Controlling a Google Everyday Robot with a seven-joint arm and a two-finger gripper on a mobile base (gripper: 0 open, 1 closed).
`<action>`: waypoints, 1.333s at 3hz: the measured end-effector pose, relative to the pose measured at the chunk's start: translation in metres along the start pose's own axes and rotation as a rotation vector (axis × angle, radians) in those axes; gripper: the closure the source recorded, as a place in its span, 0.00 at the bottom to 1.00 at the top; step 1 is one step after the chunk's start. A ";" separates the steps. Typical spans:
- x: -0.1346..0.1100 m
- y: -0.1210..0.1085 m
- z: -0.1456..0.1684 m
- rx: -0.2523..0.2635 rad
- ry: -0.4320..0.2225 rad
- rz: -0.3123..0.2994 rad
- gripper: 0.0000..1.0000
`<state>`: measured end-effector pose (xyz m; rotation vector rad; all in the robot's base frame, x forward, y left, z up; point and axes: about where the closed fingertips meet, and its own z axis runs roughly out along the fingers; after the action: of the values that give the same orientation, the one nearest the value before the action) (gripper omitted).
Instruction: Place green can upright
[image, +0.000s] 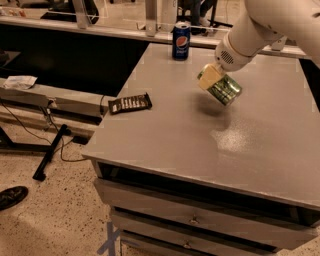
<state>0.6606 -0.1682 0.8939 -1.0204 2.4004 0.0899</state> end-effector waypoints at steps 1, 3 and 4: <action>-0.009 0.002 -0.001 -0.067 -0.211 -0.033 1.00; 0.007 -0.040 -0.038 -0.071 -0.621 -0.046 1.00; 0.034 -0.054 -0.049 -0.112 -0.774 -0.018 1.00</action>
Offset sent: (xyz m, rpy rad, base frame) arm 0.0047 -0.0483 0.0538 0.4544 -0.5315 0.2645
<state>0.6561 -0.2414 0.9267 -0.8461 1.6904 0.5174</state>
